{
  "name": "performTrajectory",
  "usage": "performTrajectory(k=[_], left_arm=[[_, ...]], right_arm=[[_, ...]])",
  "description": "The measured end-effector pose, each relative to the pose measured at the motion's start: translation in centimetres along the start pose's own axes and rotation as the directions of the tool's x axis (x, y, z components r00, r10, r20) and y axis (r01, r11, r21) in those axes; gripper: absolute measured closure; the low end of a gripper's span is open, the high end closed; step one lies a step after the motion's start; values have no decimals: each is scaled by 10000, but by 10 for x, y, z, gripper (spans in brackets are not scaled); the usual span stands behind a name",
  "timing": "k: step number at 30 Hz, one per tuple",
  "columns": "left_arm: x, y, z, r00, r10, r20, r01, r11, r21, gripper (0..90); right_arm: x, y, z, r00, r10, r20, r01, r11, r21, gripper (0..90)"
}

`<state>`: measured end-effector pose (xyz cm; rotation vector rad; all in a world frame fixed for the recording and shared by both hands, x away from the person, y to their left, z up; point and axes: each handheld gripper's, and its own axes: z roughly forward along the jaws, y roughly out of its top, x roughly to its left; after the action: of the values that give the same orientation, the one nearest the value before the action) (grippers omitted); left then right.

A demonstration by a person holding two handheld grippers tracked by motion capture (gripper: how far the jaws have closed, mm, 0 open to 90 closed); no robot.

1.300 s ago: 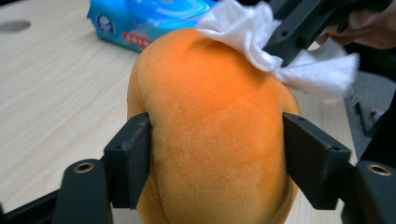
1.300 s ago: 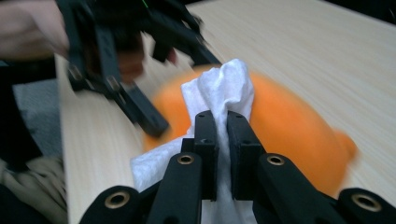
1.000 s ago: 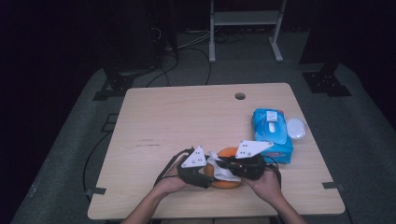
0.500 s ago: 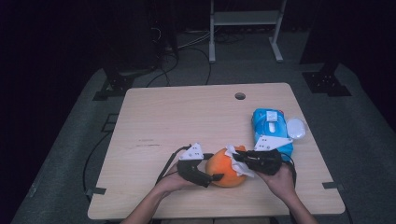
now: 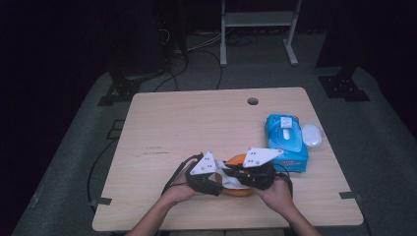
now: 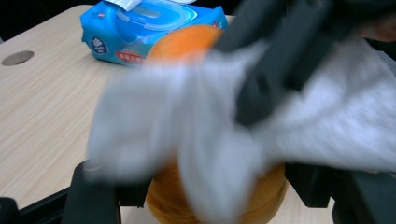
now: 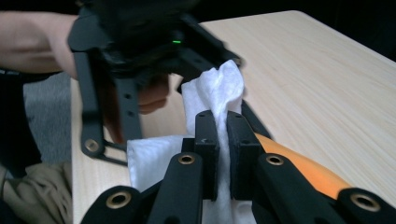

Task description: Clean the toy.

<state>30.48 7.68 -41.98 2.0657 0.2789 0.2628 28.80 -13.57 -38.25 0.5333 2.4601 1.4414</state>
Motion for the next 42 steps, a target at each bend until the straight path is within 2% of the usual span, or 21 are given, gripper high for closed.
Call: performTrajectory(k=[4, 5, 6, 9, 11, 13, 16, 18, 22, 27, 32, 38, 41, 42], left_arm=[[5, -6, -2, 9999, -144, 25, 144, 9999, -4, 336], [8, -9, -3, 9996, -289, 44, 289, 9996, -14, 335], [10, -11, -3, 9991, -427, 49, 427, 9991, -27, 327], [13, -12, -2, 9974, -719, 27, 719, 9972, -184, 243], [13, -9, -3, 9939, -1079, 234, 1090, 9927, -518, 178], [14, -6, -4, 9905, -1326, 359, 1351, 9879, -767, 167], [13, -9, -4, 9941, -1077, 137, 1081, 9934, -381, 224], [17, -15, -6, 9930, -1151, 267, 1160, 9926, -354, 266], [24, -22, -9, 9886, -1445, 419, 1456, 9890, -252, 303], [24, -24, -9, 9889, -1439, 369, 1446, 9893, -194, 312], [22, -24, -8, 9898, -1363, 413, 1371, 9904, -191, 316], [19, -23, -7, 9918, -1188, 463, 1196, 9927, -152, 317], [16, -22, -4, 9939, -950, 559, 960, 9953, -147, 318], [15, -22, -4, 9945, -872, 581, 882, 9960, -148, 318]], right_arm=[[-18, -9, -18, 9971, 438, 617, -428, 9989, -183, 835], [-22, -12, -21, 9957, 528, 761, -515, 9985, -193, 835], [-28, -18, -25, 9926, 832, 885, -816, 9964, -212, 835], [-36, -31, -27, 9867, 1424, 784, -1405, 9896, -292, 835], [-35, -32, -24, 9863, 1431, 825, -1412, 9896, -290, 834], [-31, -28, -18, 9885, 1328, 721, -1312, 9910, -276, 834], [-20, -20, -6, 9936, 956, 607, -947, 9954, -169, 833], [-16, -18, -2, 9955, 678, 655, -674, 9977, -79, 832], [-22, -22, -5, 9945, 825, 637, -822, 9966, -77, 833], [-38, -39, -16, 9861, 1360, 958, -1365, 9906, -18, 833], [-46, -48, -23, 9791, 1624, 1229, -1645, 9863, 76, 832], [-45, -41, -22, 9795, 1707, 1065, -1697, 9853, -191, 832], [-38, -33, -19, 9842, 1631, 689, -1599, 9859, -488, 832], [-34, -30, -17, 9877, 1461, 560, -1434, 9884, -496, 831]])
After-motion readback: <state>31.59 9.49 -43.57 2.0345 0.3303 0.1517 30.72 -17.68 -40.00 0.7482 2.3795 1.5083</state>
